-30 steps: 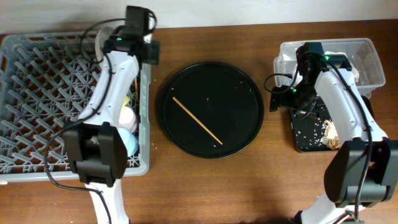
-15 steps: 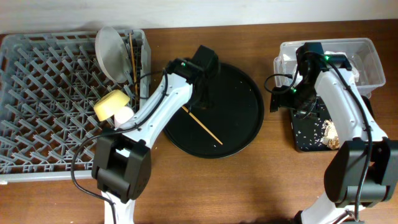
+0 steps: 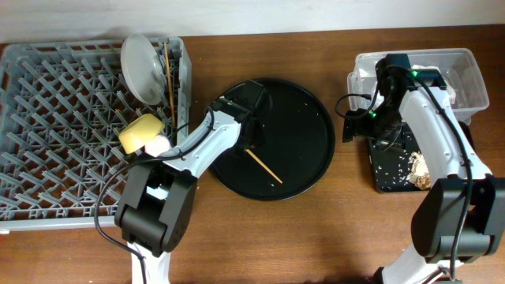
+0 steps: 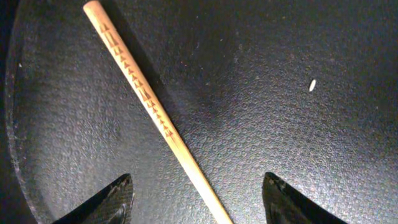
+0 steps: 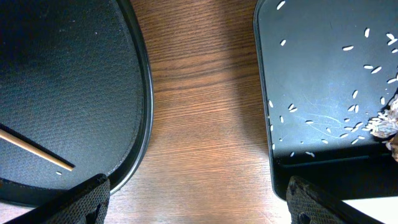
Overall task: Sort waste into correct bins and load items into the dishwasher rack
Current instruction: 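Reach the left gripper to the second chopstick on the black tray and grasp, then lift the second chopstick and stand it in the rack, left gripper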
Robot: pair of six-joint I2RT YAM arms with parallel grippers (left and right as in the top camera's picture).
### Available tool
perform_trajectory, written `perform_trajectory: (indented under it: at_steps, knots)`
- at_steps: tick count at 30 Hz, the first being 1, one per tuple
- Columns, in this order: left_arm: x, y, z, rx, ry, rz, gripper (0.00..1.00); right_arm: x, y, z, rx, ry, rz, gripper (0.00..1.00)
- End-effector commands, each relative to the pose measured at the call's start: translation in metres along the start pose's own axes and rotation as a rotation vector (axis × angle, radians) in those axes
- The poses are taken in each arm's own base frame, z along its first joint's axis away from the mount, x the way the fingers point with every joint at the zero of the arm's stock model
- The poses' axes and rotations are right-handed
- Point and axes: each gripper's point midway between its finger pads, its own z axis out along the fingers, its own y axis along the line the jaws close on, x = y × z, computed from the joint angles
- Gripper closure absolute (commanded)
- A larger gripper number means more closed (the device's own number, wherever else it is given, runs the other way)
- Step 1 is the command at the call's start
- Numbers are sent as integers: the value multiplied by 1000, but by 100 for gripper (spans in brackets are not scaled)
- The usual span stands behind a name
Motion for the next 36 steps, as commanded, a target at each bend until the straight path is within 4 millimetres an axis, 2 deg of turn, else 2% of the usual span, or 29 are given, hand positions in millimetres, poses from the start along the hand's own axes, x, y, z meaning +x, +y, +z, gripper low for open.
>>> perform_trajectory:
  at_steps: [1,5,7,8,10,16,19,27,31,33,34,36]
  knots:
    - [13,6,12,-23,38,-77,36,-3,-1,-10,5,-34,-12,8]
    - [22,11,25,-44,72,-101,43,-3,-1,-10,5,-34,-12,8]
    - [21,10,26,-38,74,-105,55,-3,-1,-10,5,-34,-12,8]
    - [20,10,26,-36,72,-104,68,-3,-1,-10,5,-34,-12,8]
    - [20,10,26,-35,71,-104,79,-3,-1,-10,5,-34,-12,8]
    - [21,10,27,-38,75,-103,88,-3,-1,-10,5,-34,-12,8]
    - [21,10,27,-37,75,-103,99,-3,-1,-10,5,-34,-12,8]
    - [18,-3,21,25,96,17,99,-3,-1,-10,5,-36,-12,8]
    - [-3,-22,-2,73,50,199,99,-4,-4,-10,23,-39,-11,8]
    - [-23,-34,-26,100,8,307,99,-4,-4,-10,23,-39,-11,8]
    - [-36,-41,-45,115,-22,381,99,-4,-4,-10,23,-39,-11,8]
    - [-52,-44,-65,108,-70,467,98,-4,-4,-10,23,-38,-11,8]
